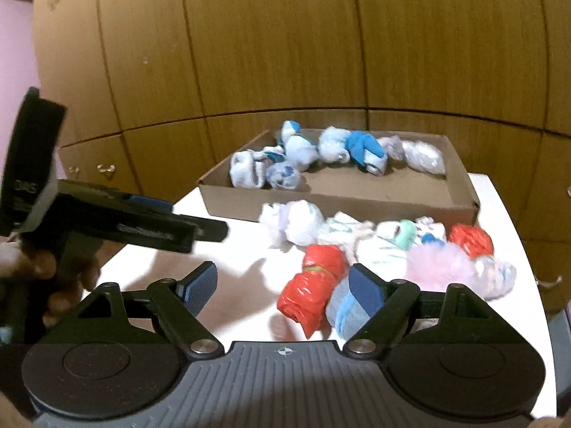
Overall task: Organize objects
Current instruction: 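Grasp the red-wrapped sock with the left gripper while the right grasps the grey-blue sock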
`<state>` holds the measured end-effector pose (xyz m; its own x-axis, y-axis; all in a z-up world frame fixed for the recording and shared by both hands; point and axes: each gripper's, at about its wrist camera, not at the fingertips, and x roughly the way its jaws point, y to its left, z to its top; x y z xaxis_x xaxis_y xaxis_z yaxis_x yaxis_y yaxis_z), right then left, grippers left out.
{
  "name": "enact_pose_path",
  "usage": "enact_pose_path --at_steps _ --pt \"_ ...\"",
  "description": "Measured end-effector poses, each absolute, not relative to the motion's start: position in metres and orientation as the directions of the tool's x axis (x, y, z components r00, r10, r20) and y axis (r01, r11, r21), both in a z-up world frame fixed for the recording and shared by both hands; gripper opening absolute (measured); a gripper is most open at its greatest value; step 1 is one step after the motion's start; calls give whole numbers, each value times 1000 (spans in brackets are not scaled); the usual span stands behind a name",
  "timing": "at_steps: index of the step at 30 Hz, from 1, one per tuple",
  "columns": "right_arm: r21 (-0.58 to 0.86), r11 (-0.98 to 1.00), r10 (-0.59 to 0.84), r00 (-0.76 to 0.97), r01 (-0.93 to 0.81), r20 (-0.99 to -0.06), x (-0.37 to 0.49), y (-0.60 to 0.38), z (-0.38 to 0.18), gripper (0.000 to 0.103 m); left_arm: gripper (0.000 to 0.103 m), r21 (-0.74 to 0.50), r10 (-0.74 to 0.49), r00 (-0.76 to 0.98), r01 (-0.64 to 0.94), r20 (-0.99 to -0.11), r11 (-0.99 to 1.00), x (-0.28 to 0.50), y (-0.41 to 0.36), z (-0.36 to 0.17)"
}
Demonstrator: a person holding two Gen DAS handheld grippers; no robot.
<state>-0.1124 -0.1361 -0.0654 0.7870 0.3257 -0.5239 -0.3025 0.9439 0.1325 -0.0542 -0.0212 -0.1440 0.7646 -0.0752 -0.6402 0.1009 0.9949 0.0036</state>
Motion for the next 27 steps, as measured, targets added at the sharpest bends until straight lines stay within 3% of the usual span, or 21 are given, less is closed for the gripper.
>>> enact_pose_path --at_steps 9,20,27 --pt "-7 949 268 818 -315 -509 -125 -122 -63 85 85 -24 -97 755 107 -648 994 -53 -21 -143" --pt "-65 964 196 852 -259 -486 -160 -162 -64 85 93 -138 -298 697 277 -652 951 -58 -64 -141" --pt "-126 955 173 852 -267 -493 -162 -169 -74 85 89 -196 -314 655 249 -688 949 -32 -90 -151"
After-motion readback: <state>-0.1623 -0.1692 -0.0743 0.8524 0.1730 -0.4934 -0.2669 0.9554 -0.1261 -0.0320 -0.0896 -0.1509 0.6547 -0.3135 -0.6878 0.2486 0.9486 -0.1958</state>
